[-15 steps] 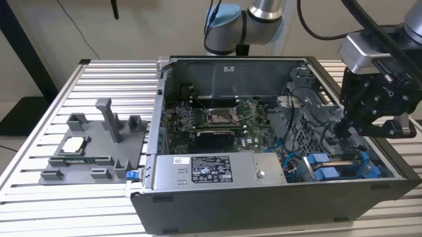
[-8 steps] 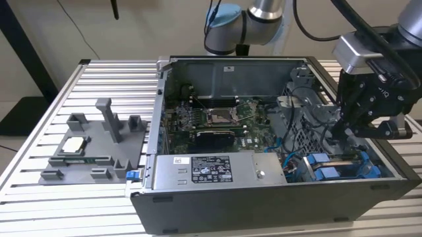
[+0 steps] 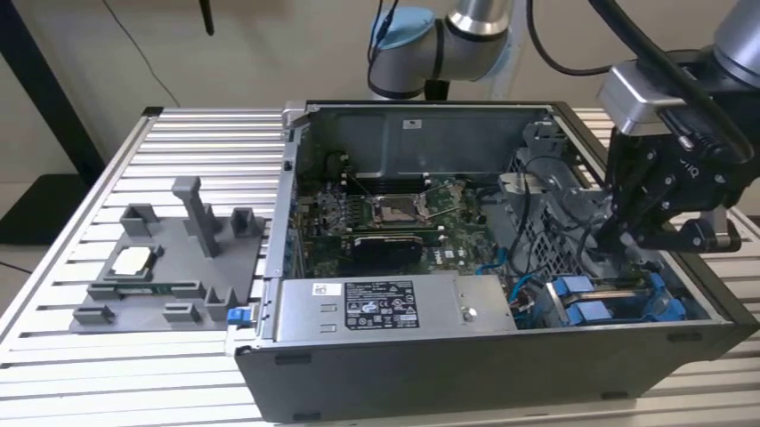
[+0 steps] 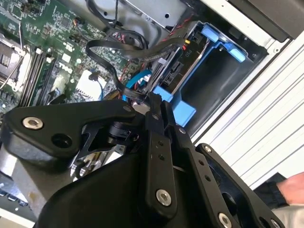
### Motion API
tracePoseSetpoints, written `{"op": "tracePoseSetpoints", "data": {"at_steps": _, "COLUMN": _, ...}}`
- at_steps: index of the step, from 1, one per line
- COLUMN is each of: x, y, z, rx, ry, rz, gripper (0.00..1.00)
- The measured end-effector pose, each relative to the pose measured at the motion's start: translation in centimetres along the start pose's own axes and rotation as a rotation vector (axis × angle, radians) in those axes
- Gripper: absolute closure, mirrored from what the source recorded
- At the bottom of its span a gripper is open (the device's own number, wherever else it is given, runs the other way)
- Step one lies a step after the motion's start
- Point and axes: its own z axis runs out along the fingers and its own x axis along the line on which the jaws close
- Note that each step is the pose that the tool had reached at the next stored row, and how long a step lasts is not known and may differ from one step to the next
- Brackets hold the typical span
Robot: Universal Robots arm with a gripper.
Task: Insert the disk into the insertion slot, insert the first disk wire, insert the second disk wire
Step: 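Insert the second disk wire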
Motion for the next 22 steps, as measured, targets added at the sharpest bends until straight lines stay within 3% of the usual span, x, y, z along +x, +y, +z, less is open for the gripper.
{"op": "tracePoseSetpoints", "data": {"at_steps": 5, "x": 0.04, "y": 0.00, "z": 0.32, "rx": 0.0000, "ry": 0.0092, "rz": 0.000, "gripper": 0.84}}
{"op": "tracePoseSetpoints", "data": {"at_steps": 10, "x": 0.07, "y": -0.01, "z": 0.58, "rx": 0.0003, "ry": 0.0133, "rz": 0.000, "gripper": 0.84}}
{"op": "tracePoseSetpoints", "data": {"at_steps": 22, "x": 0.09, "y": -0.01, "z": 0.72, "rx": 0.0004, "ry": 0.0144, "rz": 0.000, "gripper": 0.84}}
